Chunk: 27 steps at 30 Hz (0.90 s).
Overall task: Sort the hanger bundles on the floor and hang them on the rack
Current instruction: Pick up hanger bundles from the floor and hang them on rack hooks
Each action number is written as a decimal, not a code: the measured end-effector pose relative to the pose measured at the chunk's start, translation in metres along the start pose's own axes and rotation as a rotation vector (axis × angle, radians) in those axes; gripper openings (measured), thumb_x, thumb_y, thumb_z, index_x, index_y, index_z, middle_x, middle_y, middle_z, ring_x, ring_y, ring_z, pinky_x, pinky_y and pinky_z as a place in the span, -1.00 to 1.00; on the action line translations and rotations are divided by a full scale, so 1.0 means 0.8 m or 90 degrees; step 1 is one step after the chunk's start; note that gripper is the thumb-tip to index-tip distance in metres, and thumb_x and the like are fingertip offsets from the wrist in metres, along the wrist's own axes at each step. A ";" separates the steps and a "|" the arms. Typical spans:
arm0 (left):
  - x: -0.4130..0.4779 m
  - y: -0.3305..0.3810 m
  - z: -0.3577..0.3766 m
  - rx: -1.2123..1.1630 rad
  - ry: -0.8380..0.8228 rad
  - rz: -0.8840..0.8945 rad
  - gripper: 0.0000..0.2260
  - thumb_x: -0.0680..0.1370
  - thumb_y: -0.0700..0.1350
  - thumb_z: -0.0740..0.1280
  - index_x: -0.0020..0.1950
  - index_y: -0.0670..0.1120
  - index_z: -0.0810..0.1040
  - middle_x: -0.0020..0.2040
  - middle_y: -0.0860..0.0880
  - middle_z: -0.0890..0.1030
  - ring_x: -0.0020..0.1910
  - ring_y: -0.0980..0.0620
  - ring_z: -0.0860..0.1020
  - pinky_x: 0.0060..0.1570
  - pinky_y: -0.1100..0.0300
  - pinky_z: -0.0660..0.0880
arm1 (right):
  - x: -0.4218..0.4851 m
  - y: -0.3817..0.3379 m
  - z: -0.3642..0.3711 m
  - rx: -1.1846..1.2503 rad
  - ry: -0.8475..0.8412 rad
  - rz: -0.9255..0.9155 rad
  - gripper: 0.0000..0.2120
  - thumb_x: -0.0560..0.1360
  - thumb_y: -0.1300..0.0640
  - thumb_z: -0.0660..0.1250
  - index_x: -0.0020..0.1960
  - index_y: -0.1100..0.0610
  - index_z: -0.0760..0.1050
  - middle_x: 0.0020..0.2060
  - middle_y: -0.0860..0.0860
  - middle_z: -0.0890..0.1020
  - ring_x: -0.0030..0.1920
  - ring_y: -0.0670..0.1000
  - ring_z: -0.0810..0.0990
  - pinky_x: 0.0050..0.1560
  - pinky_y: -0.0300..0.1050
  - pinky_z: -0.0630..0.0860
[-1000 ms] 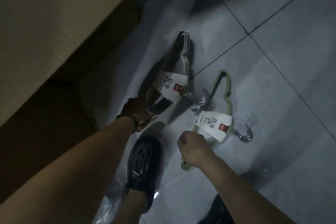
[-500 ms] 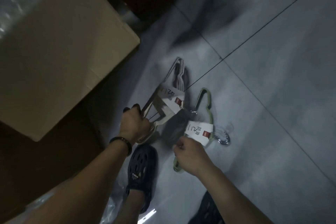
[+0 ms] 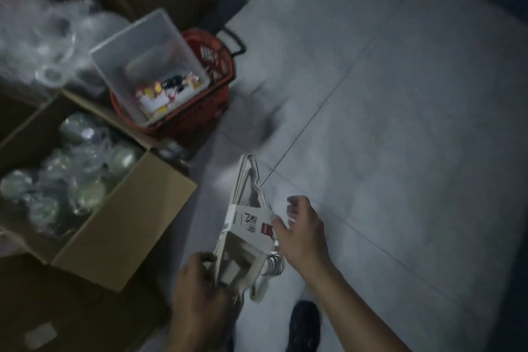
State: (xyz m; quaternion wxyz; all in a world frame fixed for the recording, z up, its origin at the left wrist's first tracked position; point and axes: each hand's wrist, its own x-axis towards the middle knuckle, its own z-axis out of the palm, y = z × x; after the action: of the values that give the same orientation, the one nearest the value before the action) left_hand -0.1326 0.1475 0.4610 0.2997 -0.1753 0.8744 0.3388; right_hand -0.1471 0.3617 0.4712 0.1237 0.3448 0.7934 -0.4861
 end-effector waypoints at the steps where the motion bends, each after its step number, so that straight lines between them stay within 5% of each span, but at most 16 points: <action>1: -0.028 0.025 -0.018 -0.014 0.005 0.041 -0.49 0.27 0.13 0.61 0.13 0.23 0.46 -0.01 0.11 0.58 -0.05 0.11 0.60 0.01 -0.01 0.64 | -0.013 -0.025 -0.029 0.009 -0.010 0.025 -0.50 0.57 -0.08 0.45 0.40 0.05 0.38 0.30 0.03 0.54 0.19 -0.03 0.60 -0.07 -0.45 0.46; 4: -0.104 0.096 -0.063 -0.055 0.008 0.230 -0.50 0.29 0.15 0.52 0.13 0.37 0.38 -0.14 0.14 0.61 -0.11 0.08 0.64 -0.10 0.23 0.58 | -0.057 -0.094 -0.127 0.093 0.006 0.082 -0.43 0.54 -0.20 0.43 0.44 0.01 0.39 0.20 -0.02 0.57 -0.06 -0.18 0.60 -0.30 -0.43 0.47; 6: -0.150 0.145 -0.087 -0.081 -0.006 0.366 -0.44 0.31 -0.01 0.46 0.20 0.41 0.37 -0.23 0.20 0.56 -0.20 0.17 0.62 -0.22 0.48 0.44 | -0.090 -0.129 -0.192 0.176 0.068 0.117 -0.50 0.49 -0.26 0.42 0.29 0.02 0.51 0.04 0.02 0.68 -0.13 -0.05 0.68 -0.24 -0.18 0.61; 8: -0.192 0.195 -0.113 -0.137 -0.056 0.458 -0.48 0.32 -0.03 0.49 0.21 0.34 0.46 -0.35 0.14 0.52 -0.43 0.21 0.52 -0.38 0.45 0.38 | -0.126 -0.152 -0.253 0.269 0.118 0.124 -0.48 0.42 -0.25 0.42 0.14 0.16 0.60 -0.11 0.12 0.73 -0.17 0.11 0.73 -0.16 -0.06 0.62; 11: -0.249 0.268 -0.128 -0.294 -0.108 0.586 -0.54 0.19 0.12 0.36 0.02 0.54 0.60 -0.55 -0.04 0.35 -0.57 0.27 0.38 -0.39 0.45 0.37 | -0.194 -0.181 -0.345 0.305 0.197 0.108 -0.50 0.33 -0.22 0.41 -0.01 0.19 0.63 -0.21 0.16 0.73 -0.20 0.19 0.72 -0.18 -0.03 0.54; 15: -0.343 0.322 -0.109 -0.276 -0.219 0.623 -0.35 0.26 -0.29 0.57 0.27 0.12 0.54 -0.13 -0.21 0.48 -0.49 0.22 0.47 -0.41 0.35 0.47 | -0.285 -0.189 -0.447 0.310 0.368 0.078 -0.72 0.51 -0.18 0.38 -0.02 0.03 0.63 -0.13 0.11 0.73 -0.08 0.18 0.71 -0.02 0.01 0.60; 19: -0.411 0.360 -0.063 -0.160 -0.373 0.698 -0.32 0.38 0.05 0.53 0.45 0.26 0.36 0.18 -0.12 0.49 -0.29 -0.21 0.60 -0.26 -0.04 0.54 | -0.384 -0.159 -0.533 0.287 0.538 0.079 -0.72 0.61 -0.15 0.29 -0.02 0.04 0.61 -0.17 0.06 0.70 -0.15 0.12 0.68 -0.01 0.09 0.63; 21: -0.466 0.391 -0.041 -0.130 -0.429 0.744 -0.37 0.50 0.17 0.43 0.51 0.29 0.26 0.31 0.05 0.44 -0.08 -0.10 0.65 -0.17 0.00 0.61 | -0.436 -0.134 -0.567 0.263 0.598 0.081 -0.70 0.64 -0.16 0.26 -0.02 0.05 0.61 -0.17 0.04 0.68 -0.18 0.04 0.63 -0.10 -0.01 0.54; 24: -0.572 0.445 0.002 -0.106 -0.592 0.734 -0.61 0.64 0.35 0.17 0.41 0.25 0.38 0.27 0.18 0.58 0.08 0.18 0.63 -0.06 0.13 0.61 | -0.507 -0.096 -0.602 0.213 0.662 0.064 -0.63 0.64 -0.22 0.24 0.02 0.05 0.63 -0.09 0.05 0.70 -0.10 0.05 0.64 0.00 0.00 0.56; 27: -0.669 0.492 0.052 -0.099 -0.655 0.715 -0.61 0.62 0.34 0.25 0.28 0.10 0.50 0.16 0.10 0.65 0.08 0.18 0.65 0.03 0.14 0.61 | -0.572 -0.060 -0.633 0.154 0.703 0.081 -0.61 0.61 -0.30 0.21 -0.06 -0.01 0.59 -0.10 0.09 0.70 -0.05 0.18 0.67 0.04 0.08 0.60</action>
State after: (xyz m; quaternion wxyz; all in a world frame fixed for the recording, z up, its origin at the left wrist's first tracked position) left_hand 0.0896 0.5106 0.9722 0.4385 0.4550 0.5564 0.5395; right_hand 0.2257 0.5861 0.9987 -0.3209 0.6063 0.6570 -0.3127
